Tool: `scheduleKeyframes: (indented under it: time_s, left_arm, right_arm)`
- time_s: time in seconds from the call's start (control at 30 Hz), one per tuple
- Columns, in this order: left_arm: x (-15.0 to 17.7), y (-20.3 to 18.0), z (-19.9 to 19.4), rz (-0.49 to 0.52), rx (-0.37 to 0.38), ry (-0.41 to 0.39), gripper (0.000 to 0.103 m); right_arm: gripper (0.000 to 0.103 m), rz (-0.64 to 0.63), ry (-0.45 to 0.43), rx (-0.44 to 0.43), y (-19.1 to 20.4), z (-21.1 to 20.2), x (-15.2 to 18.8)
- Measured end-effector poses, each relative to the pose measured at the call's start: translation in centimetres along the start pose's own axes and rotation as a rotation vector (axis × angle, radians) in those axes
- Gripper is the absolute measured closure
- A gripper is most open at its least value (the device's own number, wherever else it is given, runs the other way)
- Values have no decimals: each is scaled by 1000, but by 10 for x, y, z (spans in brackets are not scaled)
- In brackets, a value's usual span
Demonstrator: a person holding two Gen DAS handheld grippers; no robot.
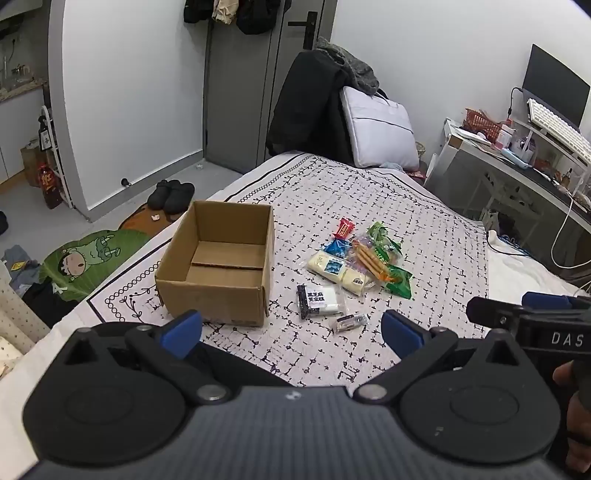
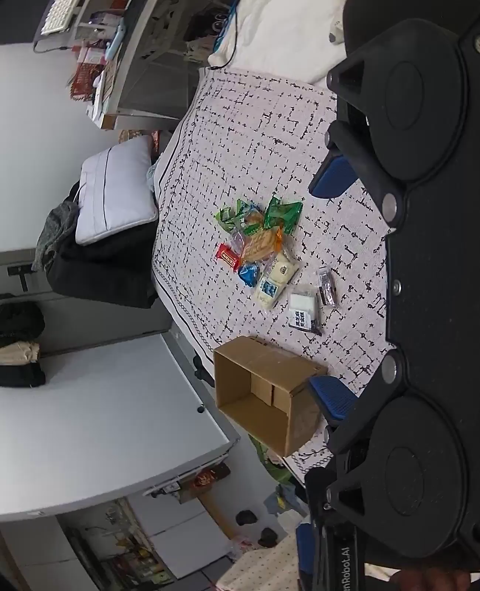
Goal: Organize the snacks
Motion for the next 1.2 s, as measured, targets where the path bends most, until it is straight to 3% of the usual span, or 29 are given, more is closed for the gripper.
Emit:
scheduleKeyframes:
  time_s: [0.1,0.13,0.3,1.2]
  left_arm:
    - [0,3,6,-3,5,17,0]
    - [1,-1,-1,2,0,-17,0]
    - [-2,-3,-3,21,-16,-20,0]
    - [7,-3,-12,21,-7,-15,0]
  right_arm:
    - [0,-29,-17,-1,1,-3,1]
    - [0,-29,-18,-3,0,-4,1]
    - [0,-24,-18,9,-17,-13,2]
    - [0,-43,-2,43,-18,-16,6]
Point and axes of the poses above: each gripper's, at about its wrist camera, not at the fingertips, and z roughly the way its jaws point, y to its left, x to its underside, the point moved 5 cm from there along z, roughly the way its jaws point, and after that the axes turned 8 degrees about -y, right-handed, at the moved point
